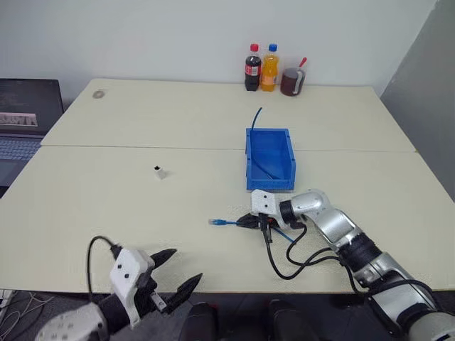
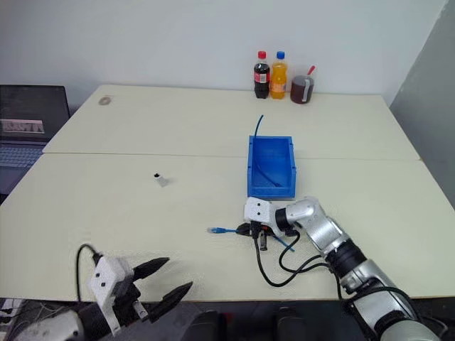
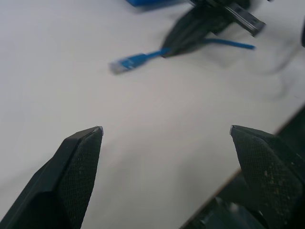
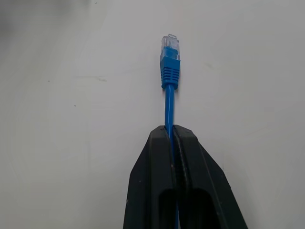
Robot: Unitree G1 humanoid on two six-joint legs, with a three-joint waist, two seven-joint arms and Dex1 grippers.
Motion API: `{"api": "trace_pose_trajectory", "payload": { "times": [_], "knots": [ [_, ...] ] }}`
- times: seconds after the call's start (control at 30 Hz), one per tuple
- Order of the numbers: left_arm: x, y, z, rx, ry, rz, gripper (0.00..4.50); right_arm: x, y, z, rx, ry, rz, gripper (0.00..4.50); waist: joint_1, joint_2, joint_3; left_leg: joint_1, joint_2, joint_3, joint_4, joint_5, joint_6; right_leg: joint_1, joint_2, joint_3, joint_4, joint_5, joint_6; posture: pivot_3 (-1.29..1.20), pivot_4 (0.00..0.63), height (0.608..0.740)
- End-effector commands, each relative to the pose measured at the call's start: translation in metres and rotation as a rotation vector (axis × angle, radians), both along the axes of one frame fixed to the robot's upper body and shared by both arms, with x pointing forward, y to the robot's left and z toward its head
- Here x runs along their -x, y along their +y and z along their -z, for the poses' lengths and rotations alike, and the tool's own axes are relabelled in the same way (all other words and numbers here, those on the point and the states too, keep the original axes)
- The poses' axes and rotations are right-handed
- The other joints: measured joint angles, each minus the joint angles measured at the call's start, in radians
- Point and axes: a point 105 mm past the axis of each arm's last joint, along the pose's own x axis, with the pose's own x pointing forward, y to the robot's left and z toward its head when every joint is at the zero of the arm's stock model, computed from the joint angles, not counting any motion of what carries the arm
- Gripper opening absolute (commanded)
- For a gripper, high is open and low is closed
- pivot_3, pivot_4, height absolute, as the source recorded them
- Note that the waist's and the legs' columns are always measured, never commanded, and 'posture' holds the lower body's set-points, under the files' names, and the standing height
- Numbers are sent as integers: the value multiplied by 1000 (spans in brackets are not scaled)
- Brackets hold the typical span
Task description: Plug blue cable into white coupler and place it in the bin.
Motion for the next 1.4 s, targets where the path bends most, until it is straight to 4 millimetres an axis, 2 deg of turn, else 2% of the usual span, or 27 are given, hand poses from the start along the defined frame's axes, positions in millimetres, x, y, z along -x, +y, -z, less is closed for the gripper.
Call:
{"api": "trace_pose_trajectory", "payload": {
  "times": [0.03, 0.07, 0.1, 0.23, 0.43, 0.53, 0.67, 0.73, 0.87, 1.1, 1.27, 1.4],
  "knots": [
    [2, -2, -7, -32, -64, -65, 4500, 4, -10, 27, 82, 38, -17, 239, -1, 0, -2, 2, 1, 1, 0, 0, 0, -1, 0, 0, 0, 0, -1, 0, 150, 740],
    [2, -2, -6, -35, -64, -69, 4500, 5, -11, 30, 81, 50, -13, 479, -2, 0, -3, 3, 1, 1, 0, 0, 0, 0, 0, 0, 0, -1, -2, 0, 150, 740],
    [2, -3, -5, -37, -65, -69, 4500, 5, -11, 32, 76, 65, -9, 506, -2, 1, -3, 3, 1, 2, -1, 0, 0, 0, 0, 0, 0, -1, -2, 0, 150, 740],
    [-6, 8, -6, -85, -77, -25, 4500, 11, -13, 28, 19, 135, 18, 1429, -1, 0, -4, 3, 0, 2, -1, 0, 0, 0, 4, 0, 0, -2, -3, 0, 150, 740],
    [-50, 22, -15, -190, -116, 201, 4500, 18, -29, -8, -132, 246, 151, 2802, 8, 2, -3, -1, 0, -1, -2, 0, 0, 0, 5, -5, 1, -2, -4, 0, 150, 740],
    [-82, 15, -19, -203, -134, 349, 4500, 27, -41, -37, -255, 313, 251, 3538, 3, 4, -2, -2, 0, -1, -2, 0, 0, 0, 5, -5, 1, 2, 1, 0, 150, 740],
    [-101, 10, -19, -209, -126, 488, 4500, 41, -41, -60, -341, 356, 320, 3538, -5, 4, 0, -4, -1, 0, -2, 0, 0, -1, 7, -6, 0, 4, 2, 0, 150, 740],
    [-113, 3, -19, -232, -119, 598, 4500, 50, -50, -75, -387, 365, 358, 3538, -9, 4, 0, -3, -1, -1, -3, -1, -1, -2, 9, -4, 0, 4, 2, 0, 150, 740],
    [-137, 3, -14, -281, -95, 703, 4500, 63, -59, -89, -422, 365, 404, 3538, 1, 4, 0, -4, 0, -1, -5, -1, -1, -2, 12, -8, 1, 3, 0, 0, 150, 740],
    [-156, -4, -1, -315, -54, 835, 4500, 62, -59, -90, -420, 316, 474, 3538, -4, 4, 0, -4, 0, 1, -5, -1, -1, -3, 12, -6, 0, 1, 2, 0, 150, 740],
    [-165, -1, 3, -344, -40, 857, 4500, 57, -58, -88, -423, 287, 505, 3538, -1, 4, 0, -6, 0, -1, -5, -1, -1, -4, 13, -8, 0, 1, 2, 0, 150, 740],
    [-169, 1, 3, -353, -44, 862, 4500, 62, -65, -91, -419, 273, 516, 3538, 0, 4, 0, -6, 0, 0, -5, -1, -1, -4, 13, -8, 0, 1, 2, 0, 150, 740]
  ]
}}
